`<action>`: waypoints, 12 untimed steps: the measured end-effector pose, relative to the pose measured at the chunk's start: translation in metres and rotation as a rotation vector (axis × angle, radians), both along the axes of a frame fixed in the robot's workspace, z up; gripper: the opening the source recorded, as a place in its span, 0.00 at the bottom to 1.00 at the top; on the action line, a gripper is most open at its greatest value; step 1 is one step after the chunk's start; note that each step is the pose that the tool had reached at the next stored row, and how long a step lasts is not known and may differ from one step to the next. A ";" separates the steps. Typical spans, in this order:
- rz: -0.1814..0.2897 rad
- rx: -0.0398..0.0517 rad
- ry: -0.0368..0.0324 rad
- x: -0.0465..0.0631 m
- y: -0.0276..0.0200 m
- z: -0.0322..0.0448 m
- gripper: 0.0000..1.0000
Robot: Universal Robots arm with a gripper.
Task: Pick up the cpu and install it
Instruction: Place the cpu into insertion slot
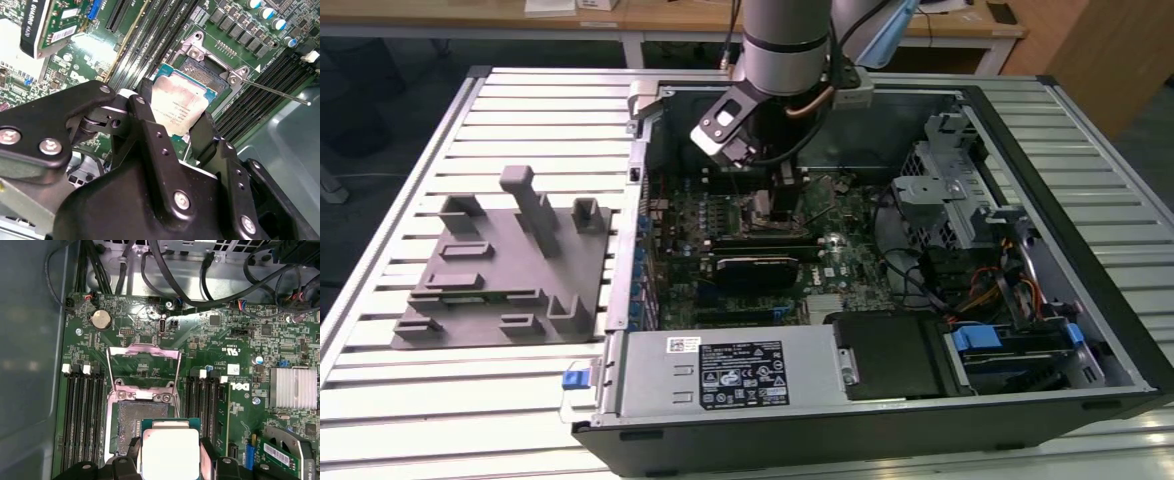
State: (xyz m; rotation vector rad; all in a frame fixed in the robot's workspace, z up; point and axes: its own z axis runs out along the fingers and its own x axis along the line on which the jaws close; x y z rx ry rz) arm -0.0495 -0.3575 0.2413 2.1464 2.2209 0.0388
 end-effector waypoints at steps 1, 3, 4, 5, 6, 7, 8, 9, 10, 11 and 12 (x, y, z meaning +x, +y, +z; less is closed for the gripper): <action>-0.002 0.0000 0.0000 0.000 0.0007 -0.0006 0.54; -0.004 0.0000 0.0000 0.000 0.0018 -0.0019 0.54; -0.005 0.0000 0.0000 0.000 0.0024 -0.0027 0.54; -0.005 0.0000 0.0000 0.000 0.0028 -0.0035 0.54; -0.005 -0.0001 0.0000 0.000 0.0031 -0.0042 0.54; -0.006 0.0000 0.0000 0.000 0.0034 -0.0049 0.54; -0.006 -0.0001 0.0000 0.000 0.0035 -0.0057 0.54; -0.006 -0.0002 0.0001 0.000 0.0037 -0.0065 0.54; -0.006 -0.0002 0.0001 0.000 0.0039 -0.0075 0.54; -0.006 -0.0001 0.0000 0.000 0.0042 -0.0085 0.54; -0.006 -0.0001 0.0000 0.000 0.0045 -0.0095 0.54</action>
